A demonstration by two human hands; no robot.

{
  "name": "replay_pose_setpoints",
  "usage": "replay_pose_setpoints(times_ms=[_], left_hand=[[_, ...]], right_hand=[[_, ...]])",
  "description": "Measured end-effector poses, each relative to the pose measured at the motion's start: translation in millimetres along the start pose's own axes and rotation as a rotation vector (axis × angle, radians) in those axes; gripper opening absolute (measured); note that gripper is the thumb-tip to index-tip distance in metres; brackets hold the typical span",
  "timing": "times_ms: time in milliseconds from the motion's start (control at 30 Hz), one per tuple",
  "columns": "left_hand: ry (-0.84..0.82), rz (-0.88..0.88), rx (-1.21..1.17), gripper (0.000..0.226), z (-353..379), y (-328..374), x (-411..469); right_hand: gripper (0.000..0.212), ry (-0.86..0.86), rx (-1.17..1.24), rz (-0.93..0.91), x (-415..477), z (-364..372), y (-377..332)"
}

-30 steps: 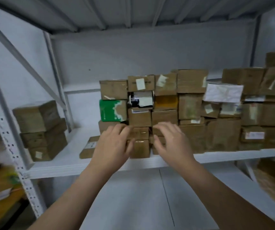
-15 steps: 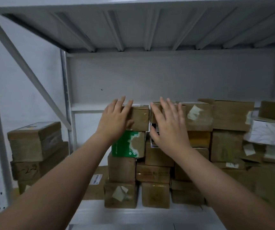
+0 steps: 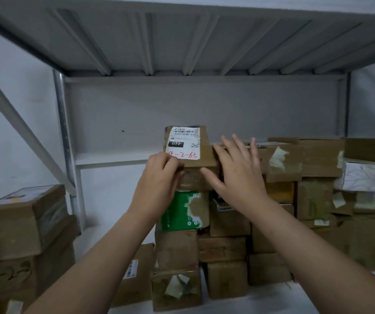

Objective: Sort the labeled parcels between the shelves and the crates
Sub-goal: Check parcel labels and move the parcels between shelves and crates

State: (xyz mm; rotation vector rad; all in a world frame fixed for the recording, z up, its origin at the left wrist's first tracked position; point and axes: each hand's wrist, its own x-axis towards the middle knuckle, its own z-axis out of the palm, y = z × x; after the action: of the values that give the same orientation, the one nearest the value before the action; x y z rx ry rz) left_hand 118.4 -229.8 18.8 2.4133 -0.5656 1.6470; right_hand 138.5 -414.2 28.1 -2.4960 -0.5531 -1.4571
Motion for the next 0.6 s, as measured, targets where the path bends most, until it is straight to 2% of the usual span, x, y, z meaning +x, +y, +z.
replay_pose_setpoints(times_ms=[100, 167, 333, 433, 500, 600], left_hand=[[0.036, 0.012, -0.056, 0.013, 1.4, -0.3, -11.0], [0.047, -0.04, -0.12, 0.013, 2.7, -0.1, -16.9], [0.034, -0.21, -0.312, 0.016, 6.1, 7.2, -21.2], [0.06, -0.276, -0.418, 0.011, 8.8, 5.8, -19.0], [0.064, -0.374, -0.508, 0.011, 11.5, 3.0, -16.8], [0.048, -0.573, -0.614, 0.024, 18.5, -1.6, -13.1]], right_hand=[[0.095, -0.053, -0.063, 0.052, 1.8, 1.4, -14.8], [0.102, -0.084, -0.082, 0.11, -0.1, 4.5, -19.1], [0.099, -0.045, 0.002, 0.218, -9.9, 11.5, -24.5], [0.09, -0.05, 0.004, 0.24, -10.4, 15.6, -26.5], [0.082, -0.069, -0.018, 0.23, -10.5, 18.8, -25.1], [0.078, -0.058, -0.007, 0.21, -12.8, 22.9, -21.8]])
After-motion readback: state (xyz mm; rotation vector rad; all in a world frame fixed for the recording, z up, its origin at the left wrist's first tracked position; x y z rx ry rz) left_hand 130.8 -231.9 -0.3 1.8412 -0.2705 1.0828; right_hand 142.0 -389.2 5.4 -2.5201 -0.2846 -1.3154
